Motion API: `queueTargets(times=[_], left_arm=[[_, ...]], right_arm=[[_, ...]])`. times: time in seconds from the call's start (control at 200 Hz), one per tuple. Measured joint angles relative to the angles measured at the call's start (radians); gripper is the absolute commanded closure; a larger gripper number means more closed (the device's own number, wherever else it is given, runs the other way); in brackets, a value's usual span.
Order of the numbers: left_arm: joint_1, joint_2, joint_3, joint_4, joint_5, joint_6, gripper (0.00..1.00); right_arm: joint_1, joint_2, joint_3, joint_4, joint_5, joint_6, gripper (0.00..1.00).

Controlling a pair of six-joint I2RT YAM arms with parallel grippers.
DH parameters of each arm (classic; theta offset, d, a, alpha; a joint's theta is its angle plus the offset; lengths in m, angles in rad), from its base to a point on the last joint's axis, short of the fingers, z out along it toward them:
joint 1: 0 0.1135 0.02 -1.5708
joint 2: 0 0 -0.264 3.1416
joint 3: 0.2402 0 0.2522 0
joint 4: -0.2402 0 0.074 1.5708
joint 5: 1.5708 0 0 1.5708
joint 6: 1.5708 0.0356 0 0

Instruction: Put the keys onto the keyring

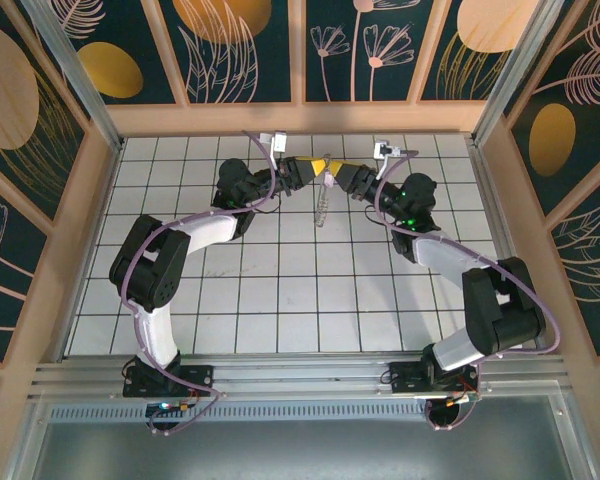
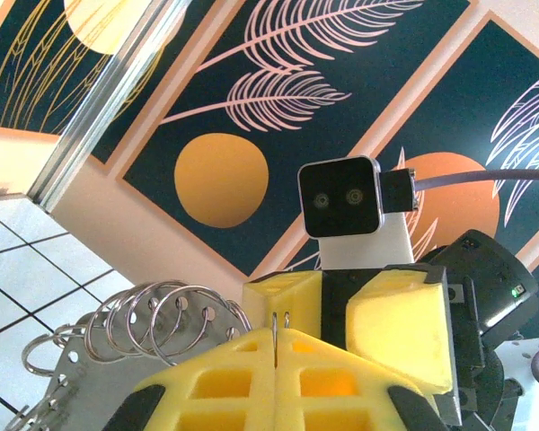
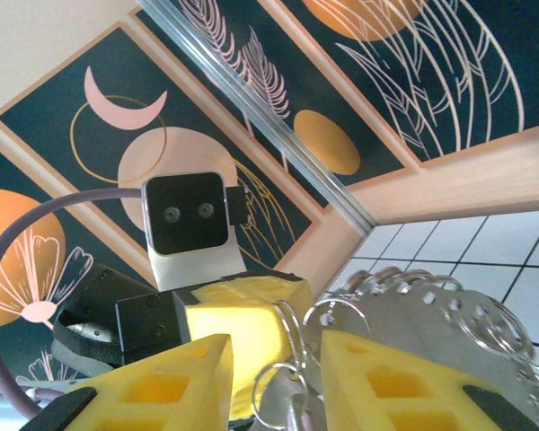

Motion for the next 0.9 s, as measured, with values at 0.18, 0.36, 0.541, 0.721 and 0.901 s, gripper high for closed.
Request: queueTargets(times=[0.18, 0.36, 0.541, 0.721, 0.901], left_arm=[[-0.004, 0.0, 0.0, 0.0, 0.0, 0.0, 1.0], [-0.006, 0.0, 0.0, 0.0, 0.0, 0.0, 1.0], [-0.007, 0.0, 0.0, 0.004, 0.0, 0.0, 1.0], [-0.006, 0.0, 0.0, 0.004, -0.008, -0.005, 1.0], [-0.003, 0.0, 0.0, 0.003, -0.018, -0.008, 0.96]], right_arm=[[0.005, 0.024, 0.021, 0.015, -0.002, 0.005, 0.7], [0.007, 0.045, 0.028, 0.022, -0.003, 0.018, 0.79], [0.009, 0.049, 0.032, 0.026, -0.007, 0.025, 0.87], [0.008, 0.065, 0.041, 0.036, -0.009, 0.028, 1.0], [0.002, 0.083, 0.062, 0.039, -0.033, 0.026, 1.0]])
